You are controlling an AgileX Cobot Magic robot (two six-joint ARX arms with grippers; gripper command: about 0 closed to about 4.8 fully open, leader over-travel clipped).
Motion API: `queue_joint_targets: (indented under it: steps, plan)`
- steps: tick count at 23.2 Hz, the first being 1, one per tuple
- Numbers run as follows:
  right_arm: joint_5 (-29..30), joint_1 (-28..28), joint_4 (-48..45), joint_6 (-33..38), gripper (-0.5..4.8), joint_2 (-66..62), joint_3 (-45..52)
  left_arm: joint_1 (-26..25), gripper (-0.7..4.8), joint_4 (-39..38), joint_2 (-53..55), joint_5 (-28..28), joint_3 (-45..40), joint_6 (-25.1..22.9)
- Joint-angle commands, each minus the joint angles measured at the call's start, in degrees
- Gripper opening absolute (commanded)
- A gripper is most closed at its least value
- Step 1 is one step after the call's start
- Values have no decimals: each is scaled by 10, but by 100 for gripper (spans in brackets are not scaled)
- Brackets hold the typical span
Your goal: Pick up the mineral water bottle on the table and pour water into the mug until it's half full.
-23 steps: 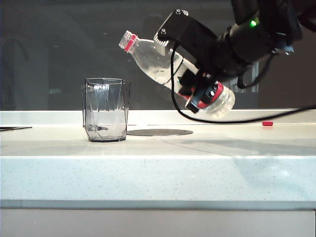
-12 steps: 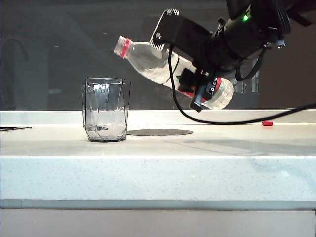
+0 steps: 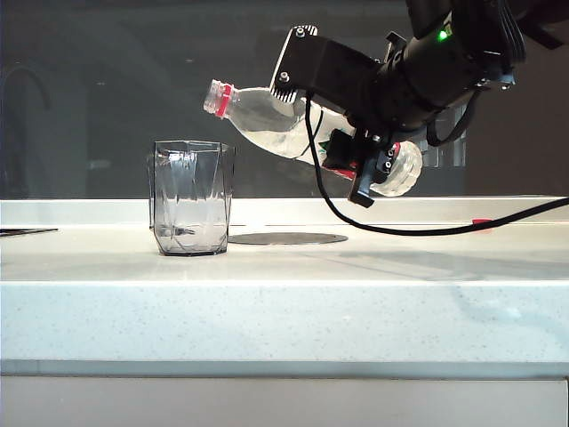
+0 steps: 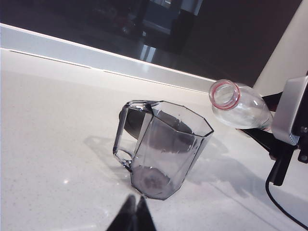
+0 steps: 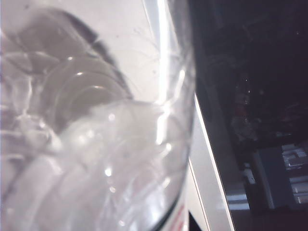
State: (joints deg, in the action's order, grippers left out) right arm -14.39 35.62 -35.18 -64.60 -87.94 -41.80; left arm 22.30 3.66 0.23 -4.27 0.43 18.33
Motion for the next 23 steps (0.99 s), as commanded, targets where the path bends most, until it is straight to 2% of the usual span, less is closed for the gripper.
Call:
queue_joint_targets:
  steps: [1, 23]
  plan:
    - [-1, 0, -36, -18, 188, 6, -7, -1, -4, 5, 0, 2, 2, 1]
    - [-24, 1, -35, -98, 188, -15, -56, -1, -4, 16, 0, 2, 2, 1]
